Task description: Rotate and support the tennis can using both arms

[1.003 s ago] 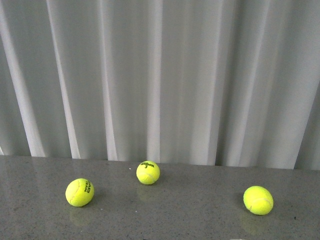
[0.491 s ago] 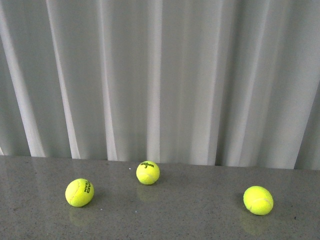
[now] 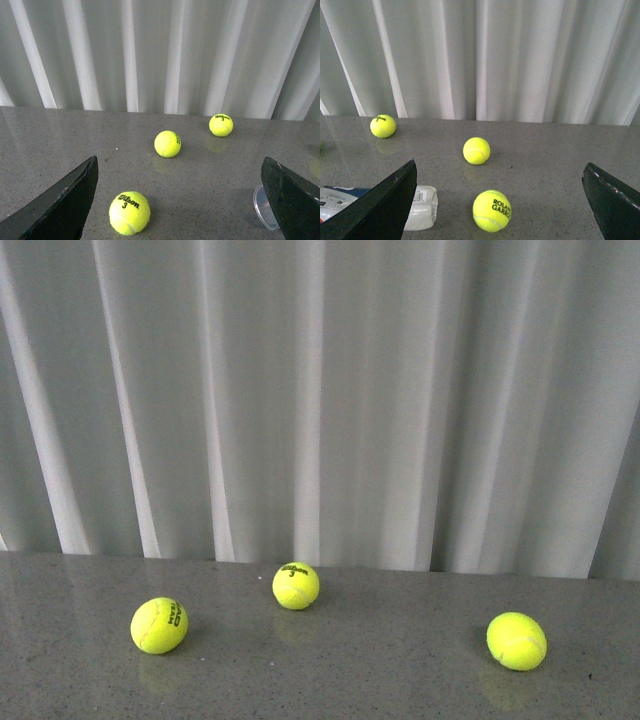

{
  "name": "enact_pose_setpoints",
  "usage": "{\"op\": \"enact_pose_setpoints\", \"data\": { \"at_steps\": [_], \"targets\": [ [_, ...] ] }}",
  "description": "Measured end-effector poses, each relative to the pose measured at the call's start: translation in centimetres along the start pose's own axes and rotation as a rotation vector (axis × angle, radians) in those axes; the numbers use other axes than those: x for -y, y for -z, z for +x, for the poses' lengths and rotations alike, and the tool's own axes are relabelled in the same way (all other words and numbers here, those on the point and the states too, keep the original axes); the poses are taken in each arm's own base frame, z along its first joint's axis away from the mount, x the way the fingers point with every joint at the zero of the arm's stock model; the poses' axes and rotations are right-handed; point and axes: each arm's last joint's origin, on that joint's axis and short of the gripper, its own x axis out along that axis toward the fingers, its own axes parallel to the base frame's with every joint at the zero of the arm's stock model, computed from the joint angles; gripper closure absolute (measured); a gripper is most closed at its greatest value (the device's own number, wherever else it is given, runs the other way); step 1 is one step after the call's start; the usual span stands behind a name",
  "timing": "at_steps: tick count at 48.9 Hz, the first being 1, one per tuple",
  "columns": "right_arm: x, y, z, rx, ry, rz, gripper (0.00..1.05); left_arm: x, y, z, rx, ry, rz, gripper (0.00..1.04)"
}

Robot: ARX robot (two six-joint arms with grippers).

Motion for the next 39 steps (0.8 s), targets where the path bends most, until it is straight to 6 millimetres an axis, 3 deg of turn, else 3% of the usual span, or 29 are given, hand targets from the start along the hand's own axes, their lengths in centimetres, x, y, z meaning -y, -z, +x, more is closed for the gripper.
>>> {"op": "enact_pose_setpoints", "data": {
  "at_steps": [8,14,22,25,34,39],
  "targets": [
    [0.0,0.0,0.0,0.000,0.000,0.000,0.07,0.0,0.1,0.0,-0.017,-0.016,-0.006,0.07],
    [0.0,0.0,0.0,0.001,0.000,0.000,0.07,-0.4,0.6,1.4,-0.303,-0.225,-0.105,0.07],
    [0.0,0.0,0.0,0.002,0.000,0.000,0.07,-0.8,-0.1,8.3,-0.383,0.044,-0.237,0.07],
    [0.0,0.0,0.0,0.002,0.000,0.000,0.07,-0.7,0.2,10.0,-0.410,0.113,-0.254,0.07],
    [0.0,0.0,0.0,0.002,0.000,0.000,0.07,0.4,3.9,15.4,-0.555,0.273,-0.300,0.07],
    [0.0,0.0,0.0,0.002,0.000,0.000,0.07,1.5,5.7,17.4,-0.621,0.336,-0.316,0.07]
  ]
}}
